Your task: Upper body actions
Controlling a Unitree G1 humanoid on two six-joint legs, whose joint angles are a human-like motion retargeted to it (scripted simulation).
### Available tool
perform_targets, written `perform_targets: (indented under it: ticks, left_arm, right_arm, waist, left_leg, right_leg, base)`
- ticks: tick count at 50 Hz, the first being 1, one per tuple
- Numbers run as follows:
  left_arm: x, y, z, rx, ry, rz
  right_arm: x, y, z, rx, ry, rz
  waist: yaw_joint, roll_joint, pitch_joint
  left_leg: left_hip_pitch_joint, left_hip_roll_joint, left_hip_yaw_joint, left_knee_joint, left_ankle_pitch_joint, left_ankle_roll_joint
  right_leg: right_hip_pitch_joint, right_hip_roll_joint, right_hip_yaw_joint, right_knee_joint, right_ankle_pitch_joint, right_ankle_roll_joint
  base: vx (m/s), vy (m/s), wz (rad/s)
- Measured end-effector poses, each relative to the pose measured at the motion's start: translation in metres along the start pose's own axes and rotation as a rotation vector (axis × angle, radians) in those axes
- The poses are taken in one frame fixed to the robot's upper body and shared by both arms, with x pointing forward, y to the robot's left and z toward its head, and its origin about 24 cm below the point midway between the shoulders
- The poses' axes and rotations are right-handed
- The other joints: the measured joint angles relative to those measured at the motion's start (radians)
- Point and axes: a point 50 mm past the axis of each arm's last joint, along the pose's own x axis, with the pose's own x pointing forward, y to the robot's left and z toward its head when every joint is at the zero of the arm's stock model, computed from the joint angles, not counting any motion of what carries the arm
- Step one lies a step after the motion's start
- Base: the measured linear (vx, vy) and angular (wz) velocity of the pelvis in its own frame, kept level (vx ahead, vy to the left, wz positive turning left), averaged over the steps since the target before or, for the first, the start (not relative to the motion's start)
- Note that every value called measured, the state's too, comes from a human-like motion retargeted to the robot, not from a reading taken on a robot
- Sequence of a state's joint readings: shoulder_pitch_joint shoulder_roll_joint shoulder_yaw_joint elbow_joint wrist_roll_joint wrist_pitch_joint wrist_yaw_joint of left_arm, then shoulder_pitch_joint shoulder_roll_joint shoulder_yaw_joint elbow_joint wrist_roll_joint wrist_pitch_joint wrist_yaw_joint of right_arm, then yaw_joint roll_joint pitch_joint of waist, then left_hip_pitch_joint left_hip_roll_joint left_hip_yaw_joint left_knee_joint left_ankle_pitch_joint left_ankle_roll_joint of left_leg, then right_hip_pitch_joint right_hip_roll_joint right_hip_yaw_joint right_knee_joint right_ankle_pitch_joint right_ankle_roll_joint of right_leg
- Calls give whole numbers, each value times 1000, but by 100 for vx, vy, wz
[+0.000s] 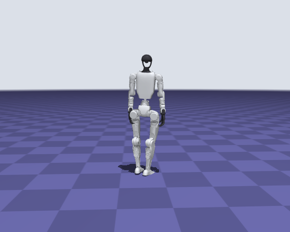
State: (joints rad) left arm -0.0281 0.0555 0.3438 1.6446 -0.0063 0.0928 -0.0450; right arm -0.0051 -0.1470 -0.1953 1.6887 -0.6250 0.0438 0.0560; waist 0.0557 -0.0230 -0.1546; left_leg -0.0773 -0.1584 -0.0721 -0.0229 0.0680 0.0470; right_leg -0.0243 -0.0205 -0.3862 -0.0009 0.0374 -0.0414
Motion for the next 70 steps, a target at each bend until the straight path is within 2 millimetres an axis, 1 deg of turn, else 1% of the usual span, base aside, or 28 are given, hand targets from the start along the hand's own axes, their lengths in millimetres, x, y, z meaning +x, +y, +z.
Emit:
perform_targets:
  ticks: [13, 20, 32, 40, 45, 54, 59, 65, 70]
  left_arm:
    - [0, 2, -10, -5, 38, 5]
    - [0, 7, -12, 2, 52, 18]
    - [0, 7, -23, -5, 84, 11]
    - [0, 6, -21, -7, 77, 12]
    - [0, 6, -15, -4, 58, 16]
    - [-1, 8, -5, -2, 27, 28]
    - [-1, 9, -1, 1, 11, 35]
    - [-1, 9, 2, 1, 2, 36]
    - [-1, 9, 1, 9, 4, 33]
  right_arm:
    - [0, -7, 1, -2, -17, -20]
    - [0, -6, 3, -2, -25, -15]
    - [-2, -10, 22, -5, -95, -23]
    - [-3, -10, 30, -30, -126, -17]
    - [-2, -8, 24, -35, -104, -13]
    - [-1, -6, 3, -15, -21, -15]
    - [0, -6, -5, 3, 4, -18]
    - [0, -4, -9, 21, 10, -14]
    - [0, -4, -6, 27, 1, -16]
  waist:
    - [67, 13, 24]
    - [107, 1, 35]
    - [111, -3, 35]
    - [97, -2, 30]
    - [82, -4, 25]
    - [49, -9, -2]
    - [23, -12, -17]
    - [-4, -15, -30]
    - [-22, -11, -31]
  left_leg:
    - [-11, -17, -51, 4, 17, -6]
    - [-20, -26, -81, 6, 29, -13]
    - [-24, -27, -103, 4, 37, -21]
    - [-19, -18, -86, 3, 28, -20]
    - [-15, -11, -70, 2, 20, -18]
    - [-6, 1, -40, 1, 2, -12]
    - [-1, 7, -25, 0, -5, -9]
    - [3, 14, -11, -2, -12, -8]
    - [8, 19, 3, -5, -17, -6]
  right_leg:
    - [31, -12, -69, -12, -14, 6]
    - [51, -18, -118, -20, -25, 13]
    - [61, -18, -150, -23, -33, 16]
    - [52, -14, -130, -20, -28, 13]
    - [44, -10, -113, -17, -23, 11]
    - [26, -3, -76, -11, -15, 7]
    - [19, 1, -62, -7, -11, 6]
    - [10, 4, -47, -4, -6, 6]
    - [2, 7, -29, 0, -1, 5]
  base:
    - [21, 14, 25]
    - [0, 3, 39]
    - [0, 0, 16]
    - [-2, -3, -7]
    - [-8, -10, -23]
    - [-19, -10, -27]
    - [-26, -3, -23]
    - [-24, 4, -18]
    - [-10, 4, -20]
